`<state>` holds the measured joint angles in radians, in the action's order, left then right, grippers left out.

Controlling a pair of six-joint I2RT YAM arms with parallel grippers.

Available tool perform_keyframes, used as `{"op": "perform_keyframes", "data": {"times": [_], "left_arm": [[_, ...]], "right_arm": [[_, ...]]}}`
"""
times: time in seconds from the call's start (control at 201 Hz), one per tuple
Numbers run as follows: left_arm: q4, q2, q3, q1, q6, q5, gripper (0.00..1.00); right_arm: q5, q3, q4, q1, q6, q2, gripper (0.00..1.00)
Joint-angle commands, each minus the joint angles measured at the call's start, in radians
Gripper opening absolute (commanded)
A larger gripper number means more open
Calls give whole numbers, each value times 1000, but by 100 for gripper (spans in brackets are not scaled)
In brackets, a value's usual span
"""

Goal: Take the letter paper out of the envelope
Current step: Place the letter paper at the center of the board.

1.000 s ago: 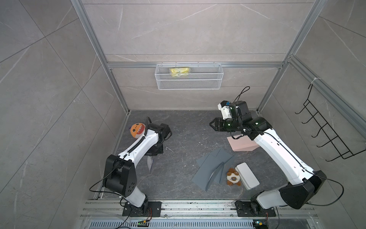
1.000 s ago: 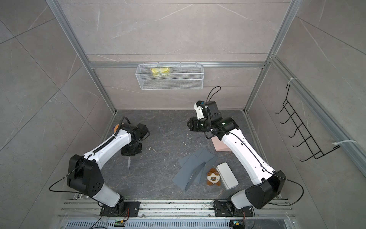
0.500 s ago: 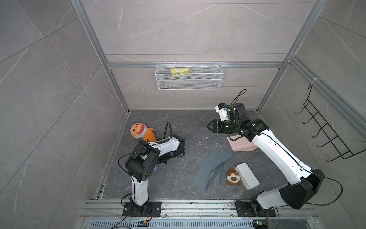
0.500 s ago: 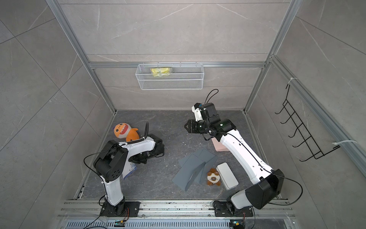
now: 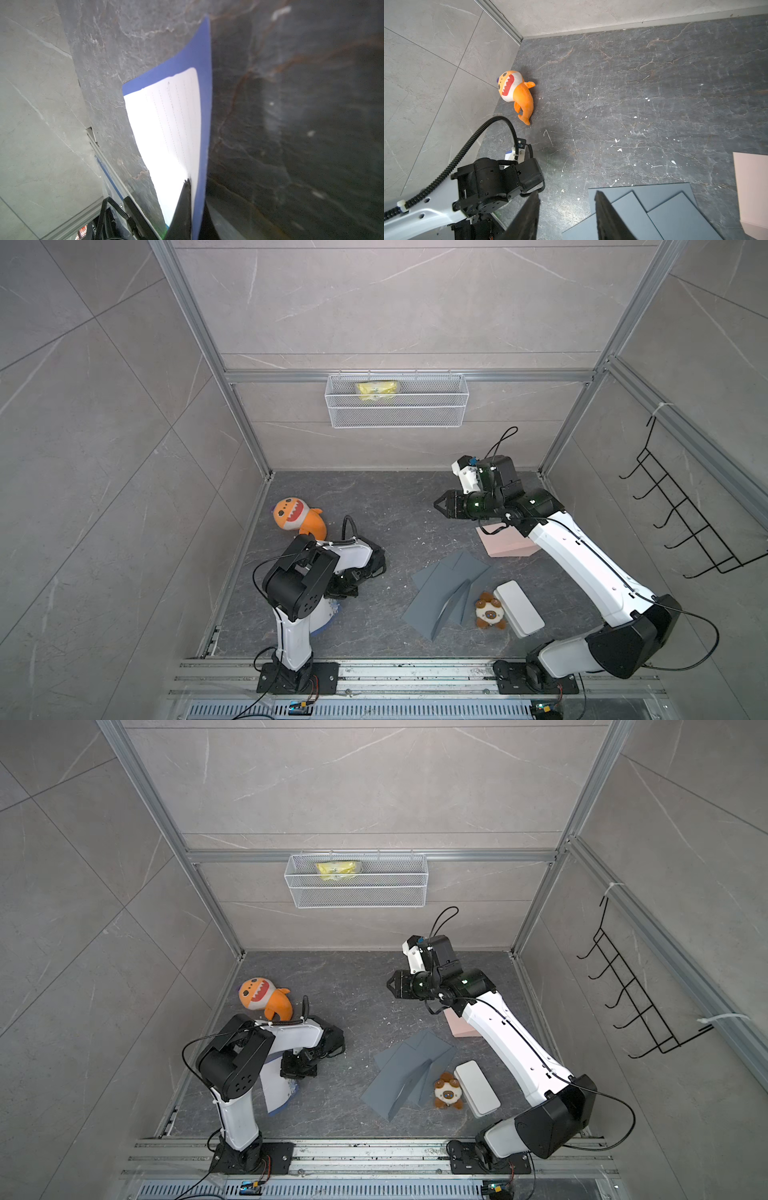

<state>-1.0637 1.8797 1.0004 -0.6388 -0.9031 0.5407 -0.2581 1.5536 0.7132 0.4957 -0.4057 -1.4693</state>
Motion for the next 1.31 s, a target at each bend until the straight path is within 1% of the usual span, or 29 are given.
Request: {"op": "perform_keyframes", "data": {"times": [0.0,0.189,0.234,0.328,0.378,0.393,0.418,0.523,0.732,0.831,0.975,1.09,1.13,1.214,1.269,1.304], "left_arm": [[100,-66,-24,5,12,-81,0],[154,-95,-56,10,26,-134,0],[152,-104,-60,15,25,-131,0],[98,-96,-31,23,28,-92,0],[53,-79,1,26,36,-74,0],[39,-74,9,26,40,-45,0],[21,-67,23,29,44,-32,0],[-42,-27,71,48,59,2,0],[-99,-4,120,75,138,76,0],[-104,3,126,94,184,104,0],[-66,16,129,105,234,67,0],[-71,40,141,104,244,63,0],[-69,41,140,104,246,59,1],[-62,41,134,104,252,42,9],[-64,42,130,105,251,32,15],[-63,42,128,104,248,28,21]], "right_arm": [[-6,-15,-4,6,-19,23,46],[-7,-17,-6,6,-22,28,46],[-6,-19,-7,7,-22,30,46],[-4,-26,-6,7,-22,39,46],[-2,-31,-7,7,-23,43,46],[-3,-32,-6,6,-25,44,46],[-3,-33,-6,7,-24,45,46],[-3,-35,-6,6,-27,47,46],[16,-55,3,7,-48,66,46],[38,-100,-5,7,-97,95,46],[48,-198,-49,6,-212,141,47],[49,-272,-86,6,-303,175,47],[44,-298,-100,7,-327,186,47],[41,-336,-112,6,-353,202,47],[46,-352,-115,7,-364,211,47],[49,-361,-116,7,-367,218,47]]}}
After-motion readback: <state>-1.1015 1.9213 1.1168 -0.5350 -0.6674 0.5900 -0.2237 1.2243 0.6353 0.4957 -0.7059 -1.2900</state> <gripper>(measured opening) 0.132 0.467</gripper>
